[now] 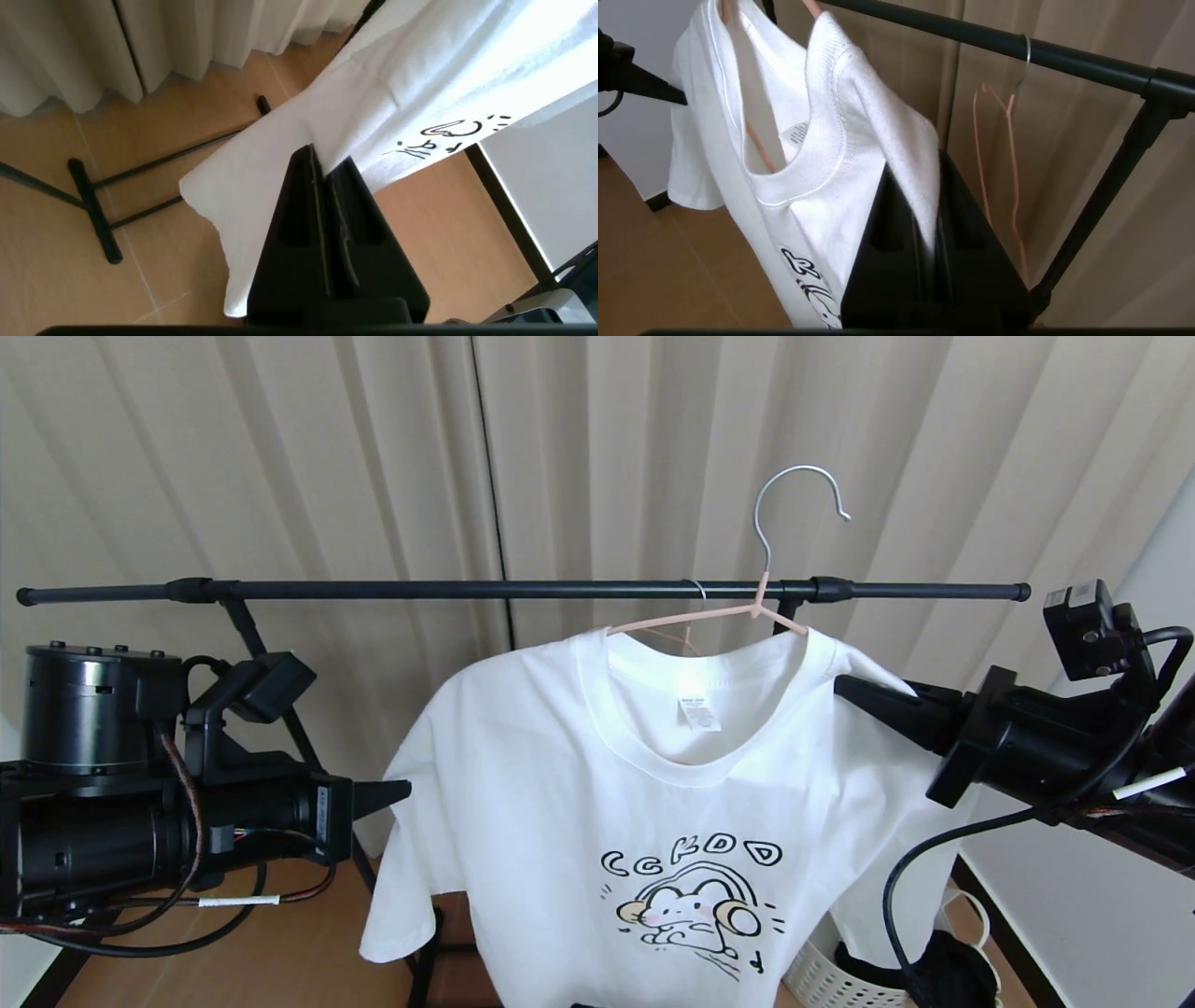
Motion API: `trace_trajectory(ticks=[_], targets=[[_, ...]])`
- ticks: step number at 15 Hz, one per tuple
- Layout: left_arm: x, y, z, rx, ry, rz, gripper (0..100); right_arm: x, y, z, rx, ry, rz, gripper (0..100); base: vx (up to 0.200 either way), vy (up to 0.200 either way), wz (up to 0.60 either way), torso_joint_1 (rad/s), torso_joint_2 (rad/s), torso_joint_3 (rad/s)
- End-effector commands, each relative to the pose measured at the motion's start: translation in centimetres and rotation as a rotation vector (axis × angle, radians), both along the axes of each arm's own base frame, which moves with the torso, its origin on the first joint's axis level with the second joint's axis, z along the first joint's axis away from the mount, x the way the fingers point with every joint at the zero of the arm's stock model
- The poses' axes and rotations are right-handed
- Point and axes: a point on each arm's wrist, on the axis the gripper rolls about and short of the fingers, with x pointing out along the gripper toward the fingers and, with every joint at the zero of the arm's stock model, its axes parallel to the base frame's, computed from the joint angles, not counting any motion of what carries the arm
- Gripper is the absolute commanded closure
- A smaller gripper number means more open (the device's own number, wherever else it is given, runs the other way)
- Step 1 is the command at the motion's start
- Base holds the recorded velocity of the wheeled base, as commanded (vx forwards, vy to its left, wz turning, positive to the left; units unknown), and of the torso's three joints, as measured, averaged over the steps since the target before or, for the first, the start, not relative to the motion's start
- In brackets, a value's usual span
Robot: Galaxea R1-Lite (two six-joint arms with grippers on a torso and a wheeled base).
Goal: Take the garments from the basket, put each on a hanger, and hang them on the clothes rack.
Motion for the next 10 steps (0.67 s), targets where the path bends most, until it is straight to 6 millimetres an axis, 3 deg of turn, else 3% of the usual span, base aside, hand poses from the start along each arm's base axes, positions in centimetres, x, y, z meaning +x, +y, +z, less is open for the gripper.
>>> trace_trajectory(ticks=[1,2,4,7,10], targets=[[-0.4,0.1,0.3,-0.004,-0.014,-0.002,100,0.0,0.0,0.0,0.0,-0.001,0.0,100,0.0,0.0,0.0,0.0,0.0,0.0],[-0.7,0.1,0.5,-0.006,-0.025,-0.004,0,0.0,0.0,0.0,0.0,0.0,0.0,100,0.0,0.0,0.0,0.0,0.0,0.0],[-1.3,0.1,1.0,-0.012,-0.047,-0.011,0,0.0,0.0,0.0,0.0,0.0,0.0,100,0.0,0.0,0.0,0.0,0.0,0.0],[-2.9,-0.4,3.3,-0.051,-0.138,-0.079,0,-0.2,0.0,-0.4,-0.005,0.013,0.011,100,0.0,0.0,0.0,0.0,0.0,0.0],[-2.9,-1.8,5.9,-0.068,-0.176,-0.148,0,-0.6,0.1,-0.8,-0.013,0.027,0.072,100,0.0,0.0,0.0,0.0,0.0,0.0]])
